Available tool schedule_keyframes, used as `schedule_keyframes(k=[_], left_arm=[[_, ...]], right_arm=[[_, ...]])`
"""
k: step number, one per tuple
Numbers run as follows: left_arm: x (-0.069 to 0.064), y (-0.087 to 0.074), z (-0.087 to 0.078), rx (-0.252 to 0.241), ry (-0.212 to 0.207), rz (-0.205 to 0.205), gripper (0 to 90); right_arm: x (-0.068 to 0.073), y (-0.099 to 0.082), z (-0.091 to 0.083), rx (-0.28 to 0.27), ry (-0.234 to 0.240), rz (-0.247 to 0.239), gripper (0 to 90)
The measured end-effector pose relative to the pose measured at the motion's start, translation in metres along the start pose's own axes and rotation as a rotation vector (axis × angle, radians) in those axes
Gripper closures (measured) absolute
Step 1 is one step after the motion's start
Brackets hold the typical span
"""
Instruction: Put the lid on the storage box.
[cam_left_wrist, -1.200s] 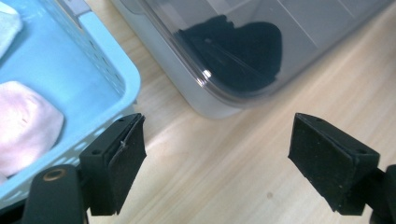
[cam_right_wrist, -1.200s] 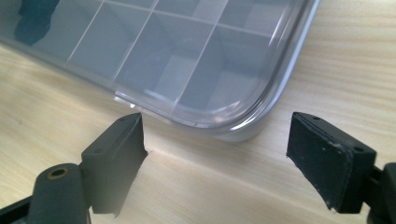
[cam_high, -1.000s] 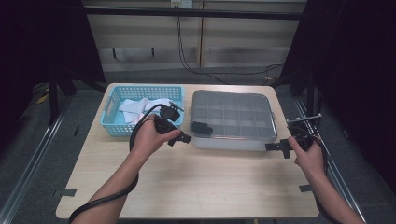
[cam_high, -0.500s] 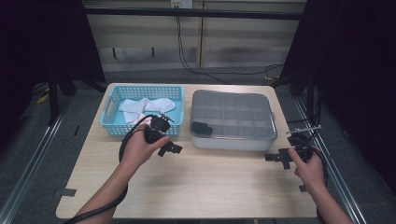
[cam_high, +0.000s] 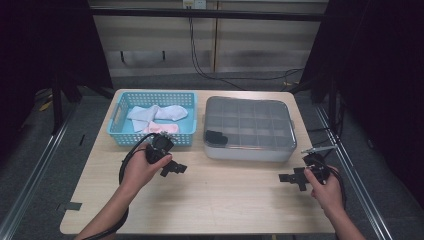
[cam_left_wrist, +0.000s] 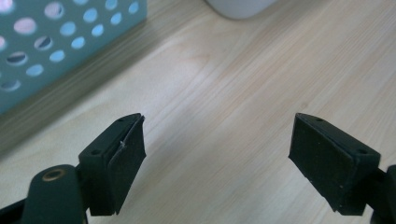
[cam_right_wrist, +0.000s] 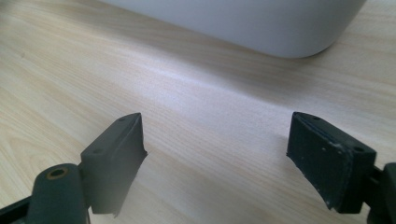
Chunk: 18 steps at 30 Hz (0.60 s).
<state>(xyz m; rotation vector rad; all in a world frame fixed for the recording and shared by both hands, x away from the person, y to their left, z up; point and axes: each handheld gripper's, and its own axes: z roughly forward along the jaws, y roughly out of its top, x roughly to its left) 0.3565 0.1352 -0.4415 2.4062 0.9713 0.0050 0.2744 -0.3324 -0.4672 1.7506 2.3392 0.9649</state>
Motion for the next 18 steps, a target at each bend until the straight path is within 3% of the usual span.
schedule_keyframes(k=[3, 4, 6, 14, 18], left_arm=[[0.002, -0.006, 0.002, 0.014, 0.003, -0.006, 17.7], [0.001, -0.009, 0.004, -0.002, 0.005, -0.021, 17.8], [0.005, -0.013, 0.005, 0.013, 0.007, 0.003, 17.7], [0.012, -0.028, 0.01, 0.001, 0.027, -0.007, 17.8], [0.014, -0.032, 0.011, -0.004, 0.028, 0.008, 17.8]], right_arm=[[0.001, -0.003, 0.003, 0.0, 0.009, 0.002, 18.4], [0.001, -0.004, 0.005, -0.001, 0.01, -0.002, 18.4], [0.002, -0.006, 0.007, -0.007, 0.017, -0.002, 18.3], [0.002, -0.013, 0.014, -0.02, 0.021, -0.01, 18.4], [0.003, -0.016, 0.017, -0.025, 0.017, -0.016, 18.3]])
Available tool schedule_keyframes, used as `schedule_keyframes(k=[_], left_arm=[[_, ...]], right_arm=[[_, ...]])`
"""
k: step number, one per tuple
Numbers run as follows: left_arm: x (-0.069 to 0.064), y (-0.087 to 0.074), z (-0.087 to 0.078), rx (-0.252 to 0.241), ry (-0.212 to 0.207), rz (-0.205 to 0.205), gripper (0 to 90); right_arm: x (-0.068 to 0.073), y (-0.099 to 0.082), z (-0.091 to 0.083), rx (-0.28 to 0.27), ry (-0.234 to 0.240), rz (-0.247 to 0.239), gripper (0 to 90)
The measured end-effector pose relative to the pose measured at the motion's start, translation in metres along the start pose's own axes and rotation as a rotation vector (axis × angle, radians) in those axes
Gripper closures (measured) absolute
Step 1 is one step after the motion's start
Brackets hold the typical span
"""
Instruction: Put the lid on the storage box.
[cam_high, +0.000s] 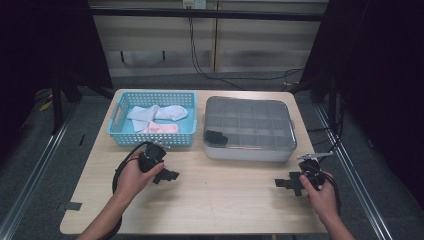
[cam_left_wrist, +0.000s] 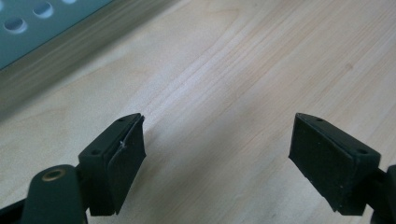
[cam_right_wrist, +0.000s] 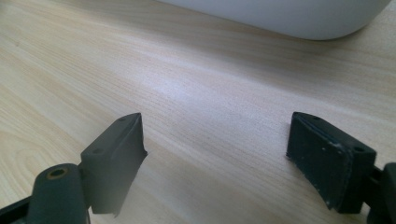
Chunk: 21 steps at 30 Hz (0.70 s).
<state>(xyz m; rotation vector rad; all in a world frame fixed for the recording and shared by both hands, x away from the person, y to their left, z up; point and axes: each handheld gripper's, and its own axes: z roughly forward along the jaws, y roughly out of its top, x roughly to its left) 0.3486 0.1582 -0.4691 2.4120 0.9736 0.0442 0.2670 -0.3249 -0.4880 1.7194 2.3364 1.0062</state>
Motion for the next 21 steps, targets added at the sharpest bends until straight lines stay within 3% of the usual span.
schedule_keyframes(k=[5, 11, 12, 14, 16, 21], left_arm=[[0.002, -0.005, 0.003, -0.005, 0.012, 0.001, 17.8], [0.004, -0.009, 0.004, -0.023, 0.032, 0.04, 17.8], [0.004, -0.01, 0.005, -0.029, 0.031, 0.03, 17.9], [0.005, -0.011, 0.005, -0.033, 0.045, 0.047, 17.8], [0.005, -0.013, 0.006, -0.043, 0.044, 0.037, 18.1], [0.007, -0.017, 0.009, -0.024, 0.057, 0.05, 17.9]], right_arm=[[0.001, -0.002, 0.002, -0.021, -0.008, -0.011, 18.4], [0.002, -0.007, 0.003, -0.058, -0.016, -0.032, 17.8], [0.003, -0.008, 0.003, -0.064, -0.02, -0.034, 17.7], [0.004, -0.01, 0.004, -0.084, -0.03, -0.047, 17.4], [0.005, -0.013, 0.005, -0.1, -0.044, -0.068, 16.9], [0.009, -0.018, 0.007, -0.128, -0.072, -0.107, 16.5]])
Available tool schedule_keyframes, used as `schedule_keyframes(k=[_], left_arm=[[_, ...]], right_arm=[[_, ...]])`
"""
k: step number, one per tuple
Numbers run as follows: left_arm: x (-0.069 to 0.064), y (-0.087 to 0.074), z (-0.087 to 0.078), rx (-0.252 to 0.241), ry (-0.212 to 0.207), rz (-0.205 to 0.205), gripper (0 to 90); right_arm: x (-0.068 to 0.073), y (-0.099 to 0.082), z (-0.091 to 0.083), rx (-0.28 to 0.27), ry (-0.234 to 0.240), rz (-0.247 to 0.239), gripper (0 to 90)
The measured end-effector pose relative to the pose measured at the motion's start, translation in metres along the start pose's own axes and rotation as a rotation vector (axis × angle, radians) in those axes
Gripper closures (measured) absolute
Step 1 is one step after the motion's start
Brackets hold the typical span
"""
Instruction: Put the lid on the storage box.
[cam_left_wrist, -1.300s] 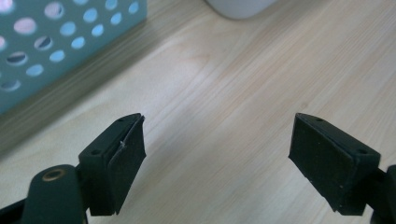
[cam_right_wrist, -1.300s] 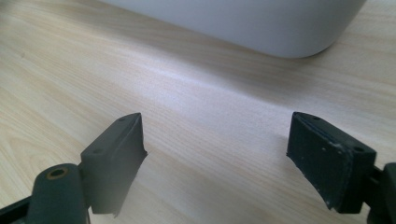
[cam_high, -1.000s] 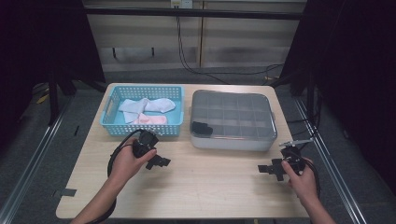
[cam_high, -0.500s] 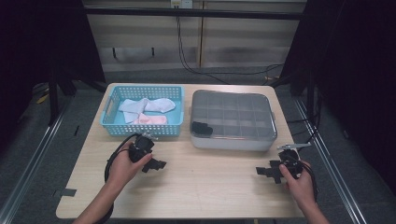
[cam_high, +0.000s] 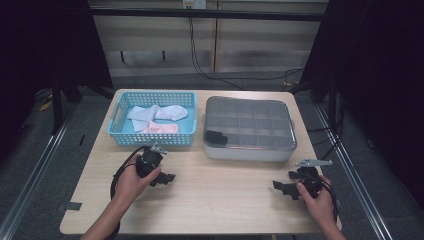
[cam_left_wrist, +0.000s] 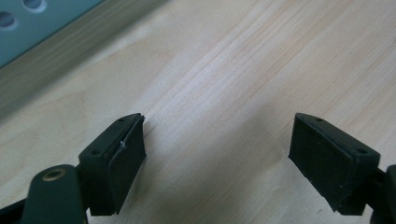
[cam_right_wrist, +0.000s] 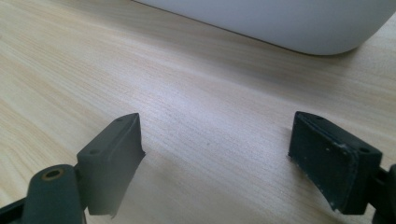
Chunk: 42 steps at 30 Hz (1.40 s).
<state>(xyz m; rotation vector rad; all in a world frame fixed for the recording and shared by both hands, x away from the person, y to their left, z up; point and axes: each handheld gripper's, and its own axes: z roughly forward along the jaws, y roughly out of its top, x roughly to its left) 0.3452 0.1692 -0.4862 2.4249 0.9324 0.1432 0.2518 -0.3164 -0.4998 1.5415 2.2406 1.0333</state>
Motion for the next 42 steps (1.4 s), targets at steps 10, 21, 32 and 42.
schedule_keyframes(k=[10, 21, 32, 42], left_arm=[[0.001, -0.008, 0.001, -0.049, 0.014, 0.031, 15.6], [-0.003, -0.017, 0.004, -0.107, 0.03, 0.079, 10.0], [-0.005, -0.022, 0.007, -0.144, 0.012, 0.083, 3.1], [-0.004, -0.029, 0.008, -0.187, 0.01, 0.108, 0.0]], right_arm=[[0.004, -0.008, 0.002, -0.055, -0.032, -0.037, 16.5], [0.008, -0.013, 0.004, -0.088, -0.061, -0.071, 16.3], [0.013, -0.013, 0.005, -0.074, -0.09, -0.099, 15.6], [0.016, -0.013, 0.007, -0.063, -0.112, -0.133, 14.4]])
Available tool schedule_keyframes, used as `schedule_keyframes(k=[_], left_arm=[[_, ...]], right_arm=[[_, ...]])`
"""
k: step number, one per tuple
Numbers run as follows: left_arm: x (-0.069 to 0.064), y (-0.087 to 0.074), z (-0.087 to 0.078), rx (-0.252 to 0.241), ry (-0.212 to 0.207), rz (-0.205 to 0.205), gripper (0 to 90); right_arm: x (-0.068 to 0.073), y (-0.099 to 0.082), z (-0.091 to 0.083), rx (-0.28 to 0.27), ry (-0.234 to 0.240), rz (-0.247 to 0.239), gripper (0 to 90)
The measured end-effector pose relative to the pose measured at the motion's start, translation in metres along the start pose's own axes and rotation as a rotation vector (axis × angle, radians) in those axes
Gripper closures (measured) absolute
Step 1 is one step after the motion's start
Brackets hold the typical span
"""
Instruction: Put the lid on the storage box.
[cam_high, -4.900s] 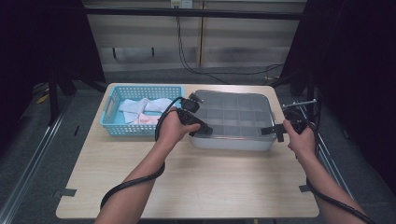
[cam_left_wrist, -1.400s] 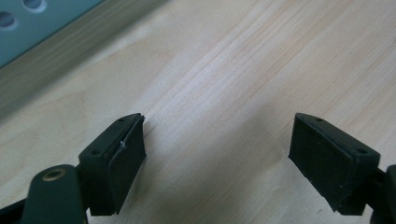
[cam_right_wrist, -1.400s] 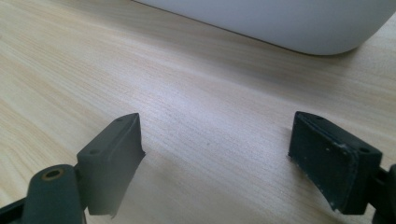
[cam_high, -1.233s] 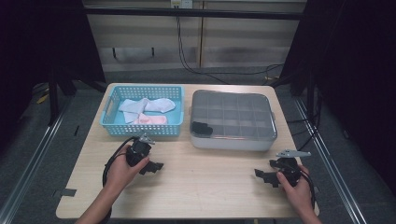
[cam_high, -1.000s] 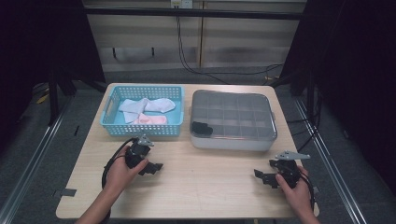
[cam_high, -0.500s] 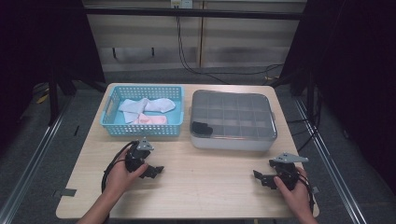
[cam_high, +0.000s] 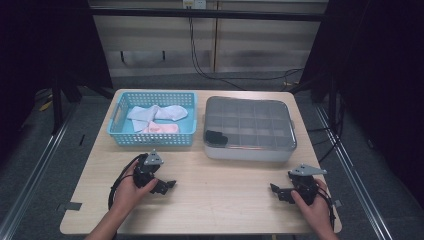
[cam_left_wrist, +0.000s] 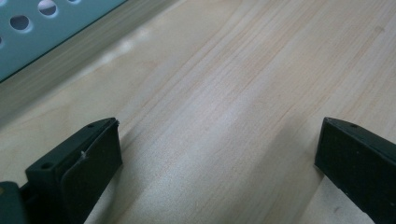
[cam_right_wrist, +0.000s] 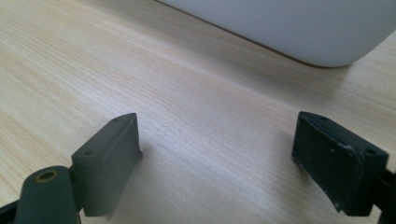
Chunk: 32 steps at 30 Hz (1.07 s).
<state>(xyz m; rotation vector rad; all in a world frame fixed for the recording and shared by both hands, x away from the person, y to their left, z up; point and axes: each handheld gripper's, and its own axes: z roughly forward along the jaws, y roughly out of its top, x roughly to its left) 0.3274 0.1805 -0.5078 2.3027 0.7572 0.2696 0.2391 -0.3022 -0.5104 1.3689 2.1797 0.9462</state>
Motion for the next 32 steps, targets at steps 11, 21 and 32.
schedule_keyframes(k=[11, 21, 32], left_arm=[[0.0008, -0.0037, 0.0003, -0.034, -0.006, 0.008, 0.0], [0.0007, -0.0037, 0.0004, -0.034, -0.005, 0.006, 0.0], [0.0007, -0.0037, 0.0003, -0.034, -0.005, 0.006, 0.0]], right_arm=[[0.0003, 0.0, 0.0, 0.001, -0.004, -0.001, 14.2], [0.001, 0.0, 0.0, 0.005, -0.007, -0.002, 14.1], [0.0011, 0.0, 0.0, 0.006, -0.007, -0.001, 14.1]])
